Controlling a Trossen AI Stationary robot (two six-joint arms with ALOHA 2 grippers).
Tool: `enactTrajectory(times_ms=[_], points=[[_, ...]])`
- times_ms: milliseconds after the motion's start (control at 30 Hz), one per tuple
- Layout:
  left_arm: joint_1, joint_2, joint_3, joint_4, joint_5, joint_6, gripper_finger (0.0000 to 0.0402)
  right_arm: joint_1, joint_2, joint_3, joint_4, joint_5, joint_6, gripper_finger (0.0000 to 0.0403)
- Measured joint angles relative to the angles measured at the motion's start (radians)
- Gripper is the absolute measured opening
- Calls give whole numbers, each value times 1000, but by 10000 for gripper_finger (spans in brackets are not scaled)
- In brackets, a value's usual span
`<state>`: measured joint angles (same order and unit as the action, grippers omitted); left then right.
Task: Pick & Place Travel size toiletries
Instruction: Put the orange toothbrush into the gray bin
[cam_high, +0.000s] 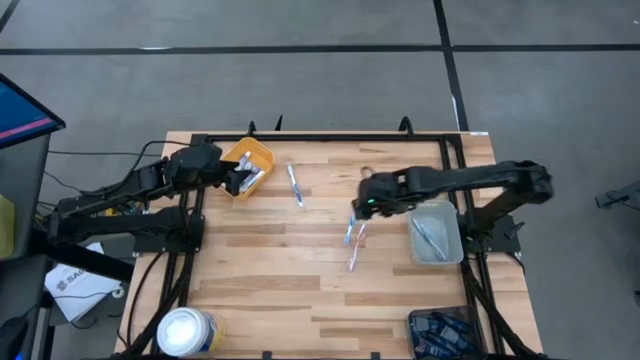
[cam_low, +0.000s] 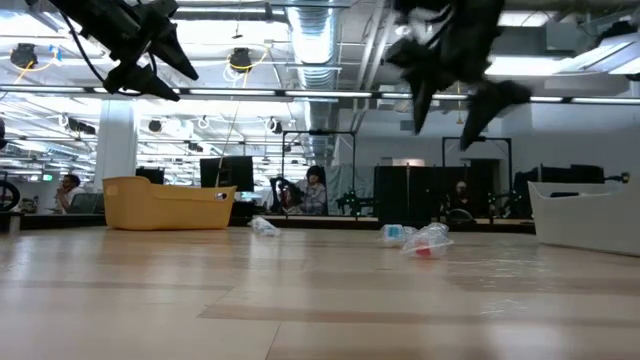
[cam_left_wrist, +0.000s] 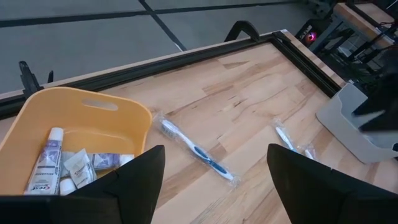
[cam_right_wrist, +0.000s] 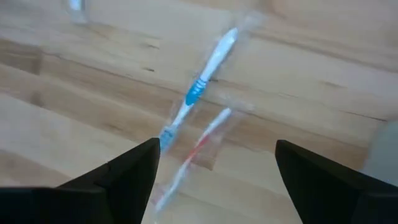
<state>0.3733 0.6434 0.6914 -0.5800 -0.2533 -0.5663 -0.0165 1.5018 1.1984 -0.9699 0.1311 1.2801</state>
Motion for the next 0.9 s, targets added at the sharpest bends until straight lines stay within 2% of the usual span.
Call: enactTrajectory(times_ms=[233, 700, 900], points=[[-3, 0, 0, 6, 13, 0, 278, 15, 224, 64, 18, -32, 39, 311], [-3, 0, 0, 6, 77, 0, 278, 9, 401, 66, 40, -62, 132, 311], [-3, 0, 0, 6, 115, 6, 278, 10, 464, 67, 52, -136, 138, 294]])
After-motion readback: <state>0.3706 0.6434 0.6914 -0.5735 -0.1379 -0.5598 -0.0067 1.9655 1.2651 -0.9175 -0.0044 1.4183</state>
